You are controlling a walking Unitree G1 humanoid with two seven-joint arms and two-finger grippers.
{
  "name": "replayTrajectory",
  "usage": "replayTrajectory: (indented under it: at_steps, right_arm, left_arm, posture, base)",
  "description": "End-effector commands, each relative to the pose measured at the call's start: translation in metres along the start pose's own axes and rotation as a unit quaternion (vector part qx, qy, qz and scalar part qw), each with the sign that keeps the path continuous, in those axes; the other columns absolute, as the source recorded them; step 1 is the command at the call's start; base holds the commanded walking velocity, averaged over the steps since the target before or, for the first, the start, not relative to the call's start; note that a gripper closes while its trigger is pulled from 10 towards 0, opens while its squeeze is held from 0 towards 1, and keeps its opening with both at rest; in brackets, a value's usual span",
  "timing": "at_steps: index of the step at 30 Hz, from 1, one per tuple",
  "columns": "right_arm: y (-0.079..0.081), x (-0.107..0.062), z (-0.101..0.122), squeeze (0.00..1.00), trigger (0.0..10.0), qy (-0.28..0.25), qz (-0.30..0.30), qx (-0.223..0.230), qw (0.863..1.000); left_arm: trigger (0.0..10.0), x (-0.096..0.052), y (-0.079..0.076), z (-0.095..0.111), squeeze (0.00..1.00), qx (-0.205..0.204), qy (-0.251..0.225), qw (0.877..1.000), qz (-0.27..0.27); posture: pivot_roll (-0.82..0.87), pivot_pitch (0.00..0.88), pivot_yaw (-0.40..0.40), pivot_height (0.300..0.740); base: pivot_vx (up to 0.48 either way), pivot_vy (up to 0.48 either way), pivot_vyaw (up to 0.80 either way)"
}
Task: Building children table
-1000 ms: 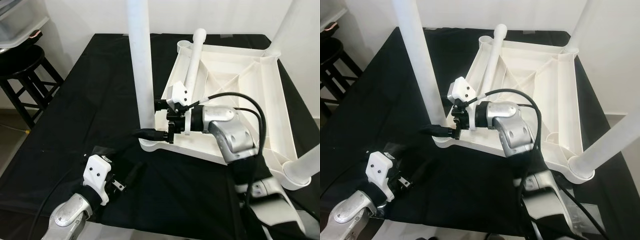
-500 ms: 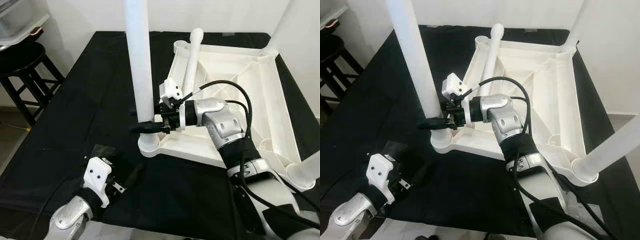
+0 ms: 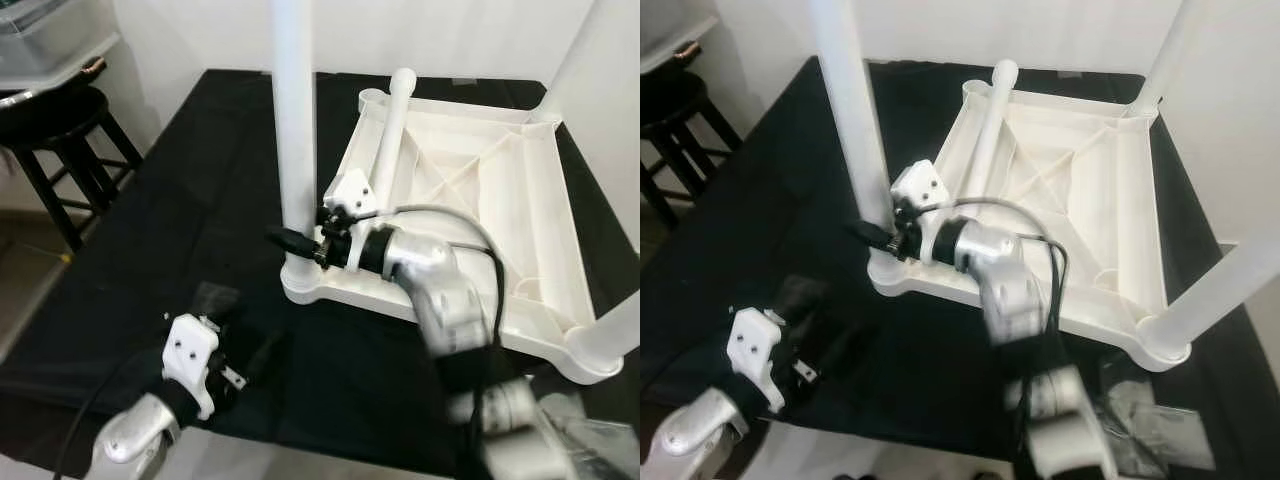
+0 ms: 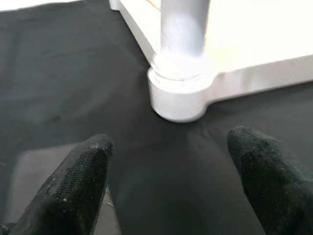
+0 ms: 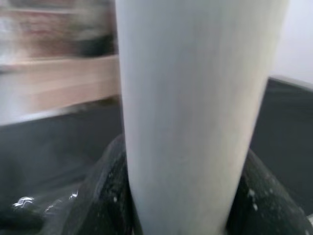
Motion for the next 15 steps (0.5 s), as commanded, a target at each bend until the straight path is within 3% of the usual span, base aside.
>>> replayTrajectory:
  at_steps: [1, 10, 11, 13, 15]
  right_arm:
    - [0.006, -0.012, -0.059, 0.00, 0.0, 0.118, -0.046, -0.023, 0.992]
    - [0.018, -0.007, -0.062, 0.00, 0.0, 0.111, -0.031, 0.004, 0.993]
    - [0.020, -0.008, -0.062, 0.00, 10.0, 0.114, -0.034, 0.008, 0.993]
    - [0.026, -0.003, -0.046, 1.00, 10.0, 0.084, 0.005, 0.043, 0.996]
    - [0.031, -0.002, -0.033, 1.00, 10.0, 0.061, 0.036, 0.059, 0.996]
  left_arm:
    - [8.4, -0.002, 0.004, -0.002, 0.00, -0.001, 0.006, 1.000, 0.000]
    - [8.5, 0.001, 0.007, -0.004, 0.00, 0.002, 0.007, 1.000, 0.006]
    - [8.5, 0.001, 0.007, -0.004, 0.00, 0.002, 0.007, 1.000, 0.006]
    - [8.4, 0.002, 0.006, -0.004, 0.00, 0.002, 0.007, 1.000, 0.004]
    - [8.5, 0.002, 0.005, -0.004, 0.00, 0.002, 0.007, 1.000, 0.003]
  posture:
    - [-0.02, 0.221, 0.051, 0.740]
    - [-0.01, 0.203, 0.036, 0.740]
    - [-0.01, 0.203, 0.036, 0.740]
    - [-0.01, 0.200, 0.038, 0.740]
    - [-0.01, 0.198, 0.035, 0.740]
  base:
    - [0.000, 0.000, 0.00]
    - [0.000, 0.000, 0.00]
    - [0.000, 0.000, 0.00]
    - [0.000, 0.000, 0.00]
    - [0.000, 0.000, 0.00]
Point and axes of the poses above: a point about 5 cm out from each wrist's last joint towards the gripper, its own x axis pointing out of the wrist towards the gripper, its own z axis along the axis of the wrist's last joint, y = z × x, the point moved 6 cm from there along x, pointing out of the wrist towards the gripper, and after that the axes turned 6 degrees about x, right-handed, at the moved point
